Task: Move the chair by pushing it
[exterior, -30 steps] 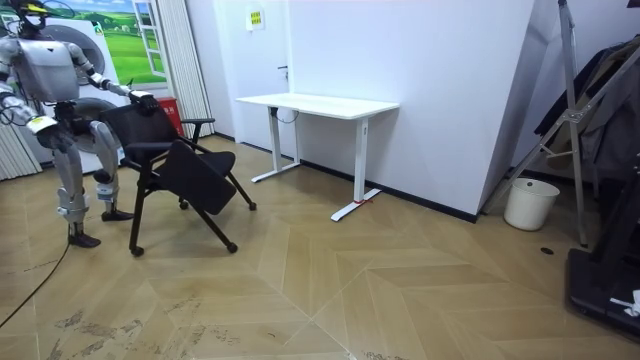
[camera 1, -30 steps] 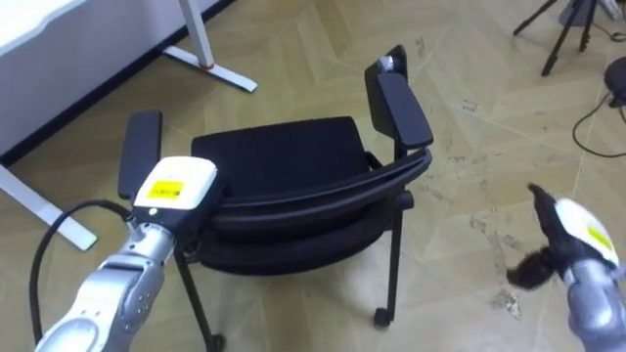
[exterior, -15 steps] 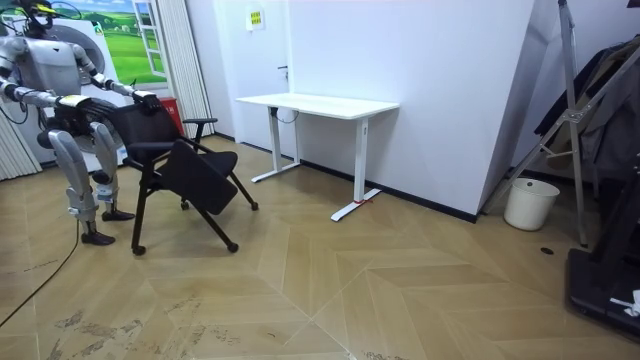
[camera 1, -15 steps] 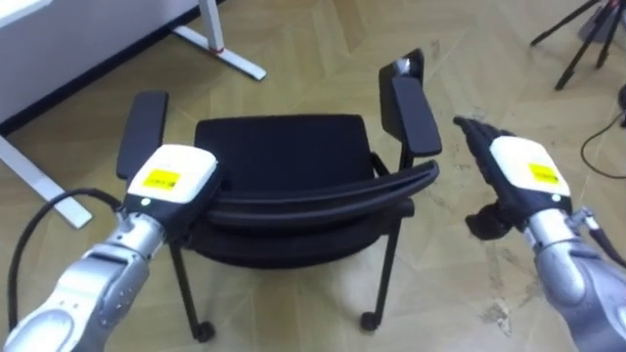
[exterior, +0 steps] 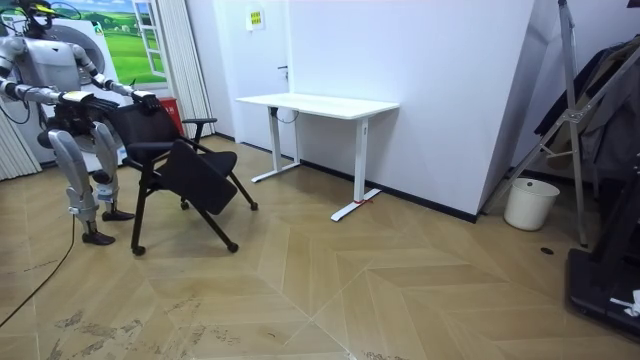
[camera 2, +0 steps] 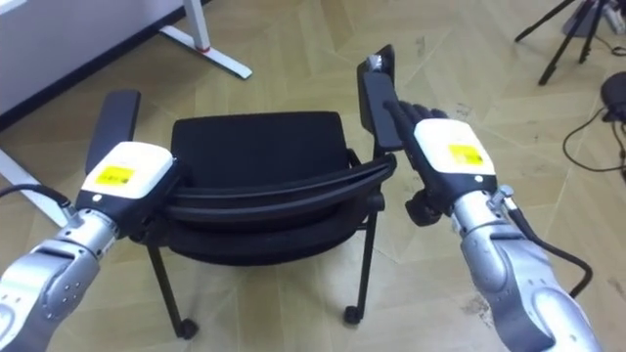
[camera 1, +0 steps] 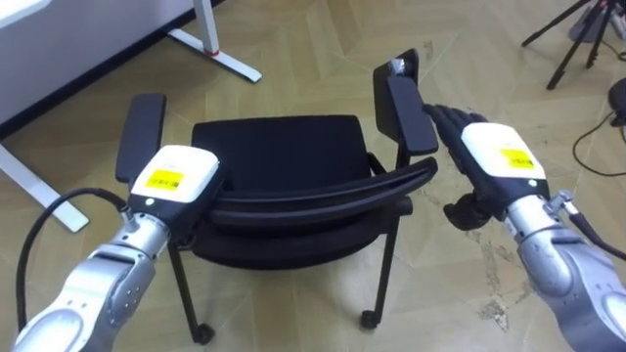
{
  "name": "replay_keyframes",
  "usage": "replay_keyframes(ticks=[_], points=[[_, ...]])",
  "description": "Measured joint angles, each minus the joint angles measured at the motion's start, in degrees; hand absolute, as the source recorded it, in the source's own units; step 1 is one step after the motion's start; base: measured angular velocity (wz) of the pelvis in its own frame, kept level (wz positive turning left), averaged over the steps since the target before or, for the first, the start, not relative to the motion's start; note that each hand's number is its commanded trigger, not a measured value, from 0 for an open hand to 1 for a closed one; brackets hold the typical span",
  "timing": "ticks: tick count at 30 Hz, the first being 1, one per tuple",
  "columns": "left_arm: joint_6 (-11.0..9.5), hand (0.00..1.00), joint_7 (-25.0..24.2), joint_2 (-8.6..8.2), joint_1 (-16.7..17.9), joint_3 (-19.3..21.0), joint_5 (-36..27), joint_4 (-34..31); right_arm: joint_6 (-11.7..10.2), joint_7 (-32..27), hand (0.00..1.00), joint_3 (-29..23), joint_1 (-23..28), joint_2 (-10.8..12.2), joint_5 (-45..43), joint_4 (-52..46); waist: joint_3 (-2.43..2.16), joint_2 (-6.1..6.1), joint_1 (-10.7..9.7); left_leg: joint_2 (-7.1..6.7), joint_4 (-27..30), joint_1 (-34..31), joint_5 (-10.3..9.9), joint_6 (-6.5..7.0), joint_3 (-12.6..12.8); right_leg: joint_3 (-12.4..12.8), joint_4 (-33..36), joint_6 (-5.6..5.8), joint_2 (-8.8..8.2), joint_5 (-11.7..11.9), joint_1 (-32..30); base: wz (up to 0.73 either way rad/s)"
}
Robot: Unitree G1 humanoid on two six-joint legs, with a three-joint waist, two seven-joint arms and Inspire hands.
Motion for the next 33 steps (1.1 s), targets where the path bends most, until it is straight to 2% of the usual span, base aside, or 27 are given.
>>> replay_keyframes(ticks=[5,20,28,33], points=[[0.0,1.0,-0.2,-0.48,-0.1,-0.1,0.0,0.1,0.1,2.6,0.0,2.3,-1.2,0.0,-0.3,-0.1,0.01,0.0,0.0,-0.05,0.0,0.0,0.0,0.0,0.0,0.0,0.0,0.0,-0.04,0.0,0.0,0.0],[0.0,1.0,-0.5,-1.29,-1.1,-0.9,0.1,1.3,1.4,7.2,0.0,3.4,-2.3,0.0,-3.7,-0.1,0.03,0.03,0.0,-0.06,0.2,0.1,0.0,0.0,0.0,-0.6,0.0,0.0,-0.16,0.0,0.7,0.01],[-1.1,1.0,-0.2,-2.63,-4.1,-2.6,0.1,4.6,1.1,7.2,0.0,5.0,-2.4,0.0,-6.4,-0.1,0.09,0.44,1.6,-0.17,0.5,0.0,0.0,0.0,0.0,-0.8,-0.1,-0.04,-0.3,-0.1,0.8,0.0],[-1.9,1.0,-0.2,-3.66,-4.6,-2.6,1.0,4.8,0.7,7.2,0.0,5.1,-2.7,0.0,-7.2,-0.1,0.04,0.68,2.8,-0.19,0.7,-0.7,0.0,0.0,-0.2,-0.8,0.1,-0.15,-0.34,-0.3,0.2,0.01]])
